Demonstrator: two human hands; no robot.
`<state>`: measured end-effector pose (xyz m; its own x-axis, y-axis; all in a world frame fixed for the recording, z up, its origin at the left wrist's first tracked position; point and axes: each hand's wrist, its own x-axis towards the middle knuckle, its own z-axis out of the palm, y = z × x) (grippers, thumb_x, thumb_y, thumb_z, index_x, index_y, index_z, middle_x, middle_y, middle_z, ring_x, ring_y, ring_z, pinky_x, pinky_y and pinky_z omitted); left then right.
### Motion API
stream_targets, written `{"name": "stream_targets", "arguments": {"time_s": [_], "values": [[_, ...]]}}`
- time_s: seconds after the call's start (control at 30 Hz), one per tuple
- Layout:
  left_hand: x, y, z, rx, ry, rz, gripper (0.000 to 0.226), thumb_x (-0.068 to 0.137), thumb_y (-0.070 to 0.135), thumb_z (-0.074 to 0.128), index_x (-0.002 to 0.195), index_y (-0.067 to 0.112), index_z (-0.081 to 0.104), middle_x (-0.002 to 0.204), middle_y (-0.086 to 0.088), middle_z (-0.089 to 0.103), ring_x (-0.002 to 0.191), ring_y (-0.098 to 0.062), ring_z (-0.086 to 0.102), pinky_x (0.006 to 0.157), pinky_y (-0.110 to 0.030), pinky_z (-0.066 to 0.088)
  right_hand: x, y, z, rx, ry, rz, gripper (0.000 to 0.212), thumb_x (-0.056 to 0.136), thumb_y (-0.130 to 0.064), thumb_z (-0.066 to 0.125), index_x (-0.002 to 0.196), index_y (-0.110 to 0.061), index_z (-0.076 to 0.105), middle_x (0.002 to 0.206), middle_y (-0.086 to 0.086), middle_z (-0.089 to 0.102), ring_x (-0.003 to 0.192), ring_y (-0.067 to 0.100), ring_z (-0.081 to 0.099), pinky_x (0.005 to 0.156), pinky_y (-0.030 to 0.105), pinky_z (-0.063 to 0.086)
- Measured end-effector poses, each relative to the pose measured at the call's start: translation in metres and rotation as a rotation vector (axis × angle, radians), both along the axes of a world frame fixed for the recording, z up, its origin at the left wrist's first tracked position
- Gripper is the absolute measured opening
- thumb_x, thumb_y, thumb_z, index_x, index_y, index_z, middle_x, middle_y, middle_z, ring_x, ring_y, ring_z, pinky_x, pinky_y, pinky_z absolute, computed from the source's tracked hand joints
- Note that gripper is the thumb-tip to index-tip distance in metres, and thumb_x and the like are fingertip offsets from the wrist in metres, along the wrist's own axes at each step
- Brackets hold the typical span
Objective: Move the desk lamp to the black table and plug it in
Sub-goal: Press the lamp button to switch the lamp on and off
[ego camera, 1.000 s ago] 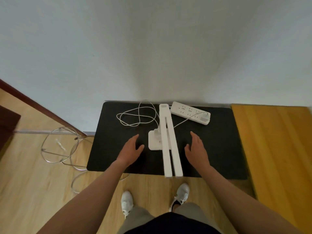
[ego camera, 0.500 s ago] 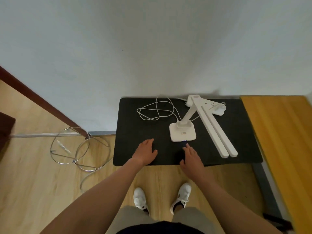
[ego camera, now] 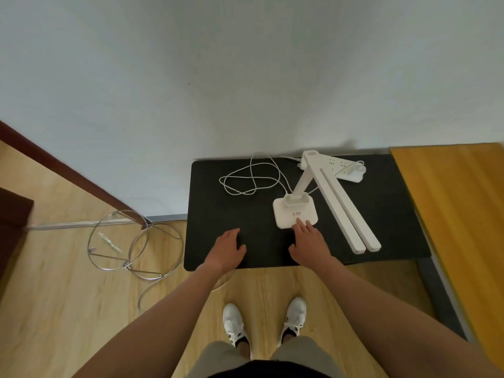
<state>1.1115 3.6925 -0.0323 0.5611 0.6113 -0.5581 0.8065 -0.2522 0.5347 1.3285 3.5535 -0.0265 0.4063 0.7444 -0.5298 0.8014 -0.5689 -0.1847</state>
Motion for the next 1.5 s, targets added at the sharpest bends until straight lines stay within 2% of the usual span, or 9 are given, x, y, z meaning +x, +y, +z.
{"name": "stream_targets", "arguments": {"time_s": [0.13,0.5,0.67,0.73,0.9,1.13,1.23,1.37,1.5], "values": [[-0.005,0.000,-0.001,-0.002,0.002,0.037,0.065,0.100,0.032,0.059,0.158,0.023,0.030,0.163,-0.002,0.034,0.150,-0.024,0.033,0.118,-0.043,0.036,-0.003,-0.002,-0.005,-0.027,0.006,0.015,0.069,0.099,-0.030,0.054,0.160,-0.016,0.025,0.172,0.008,0.001,0.158,0.030,0.004,0.127,0.049,0.014],[0.002,-0.013,0.003,-0.001,-0.020,0.070,0.062,0.103,0.031,0.054,0.158,0.022,0.029,0.164,-0.003,0.032,0.149,-0.026,0.034,0.113,-0.044,0.041,0.005,0.003,0.005,0.019,-0.072,0.080,0.058,0.096,-0.032,0.052,0.148,-0.013,0.037,0.170,0.012,0.010,0.154,0.036,0.015,0.123,0.047,0.022],[0.003,-0.016,0.005,0.002,-0.029,0.092,0.061,0.103,0.031,0.055,0.158,0.023,0.029,0.164,-0.002,0.032,0.148,-0.026,0.035,0.113,-0.044,0.042,0.007,0.002,0.005,0.041,-0.085,0.076,0.057,0.095,-0.031,0.053,0.147,-0.013,0.037,0.171,0.014,0.002,0.156,0.036,0.012,0.123,0.046,0.023],[0.001,-0.018,0.004,0.003,-0.028,0.096,0.061,0.103,0.031,0.055,0.158,0.023,0.030,0.164,-0.003,0.033,0.148,-0.026,0.035,0.113,-0.044,0.042,0.005,0.001,0.004,0.074,-0.099,0.075,0.051,0.094,-0.030,0.054,0.141,-0.014,0.041,0.171,0.015,0.000,0.154,0.036,0.017,0.119,0.045,0.029],[-0.008,-0.023,-0.001,0.001,-0.016,0.115,0.061,0.102,0.031,0.054,0.157,0.021,0.031,0.163,-0.003,0.033,0.149,-0.026,0.033,0.114,-0.044,0.040,-0.001,-0.001,0.001,0.103,-0.079,0.044,0.039,0.096,-0.028,0.056,0.131,-0.017,0.044,0.172,0.011,-0.006,0.131,0.037,0.047,0.092,0.044,0.051],[-0.016,-0.031,-0.007,-0.001,-0.013,0.140,0.059,0.102,0.032,0.055,0.156,0.024,0.033,0.162,-0.001,0.035,0.148,-0.025,0.035,0.112,-0.044,0.043,0.000,-0.004,-0.007,-0.043,0.005,0.055,0.044,0.098,-0.027,0.053,0.140,-0.015,0.044,0.172,0.002,-0.010,0.111,0.035,0.061,0.080,0.041,0.051],[-0.016,-0.031,-0.007,-0.001,-0.006,0.138,0.058,0.102,0.032,0.055,0.156,0.023,0.034,0.162,-0.001,0.035,0.147,-0.024,0.036,0.112,-0.044,0.044,0.001,-0.003,-0.007,-0.033,-0.009,0.058,0.043,0.099,-0.028,0.054,0.139,-0.015,0.046,0.172,0.004,-0.004,0.114,0.034,0.059,0.085,0.043,0.054],[-0.013,-0.028,-0.006,-0.023,0.013,0.121,0.057,0.103,0.032,0.053,0.156,0.022,0.035,0.162,0.000,0.034,0.146,-0.023,0.037,0.112,-0.045,0.044,0.006,-0.002,-0.004,-0.047,0.012,0.054,0.062,0.097,-0.028,0.064,0.153,-0.018,0.039,0.172,0.004,0.004,0.115,0.026,0.062,0.086,0.036,0.060],[-0.009,-0.026,-0.005,-0.029,0.018,0.111,0.055,0.103,0.033,0.053,0.154,0.023,0.038,0.161,0.000,0.036,0.145,-0.022,0.037,0.112,-0.045,0.044,0.009,-0.005,-0.002,-0.013,0.017,0.054,0.066,0.096,-0.027,0.065,0.154,-0.019,0.036,0.170,0.005,0.009,0.114,0.025,0.063,0.086,0.035,0.061]]}}
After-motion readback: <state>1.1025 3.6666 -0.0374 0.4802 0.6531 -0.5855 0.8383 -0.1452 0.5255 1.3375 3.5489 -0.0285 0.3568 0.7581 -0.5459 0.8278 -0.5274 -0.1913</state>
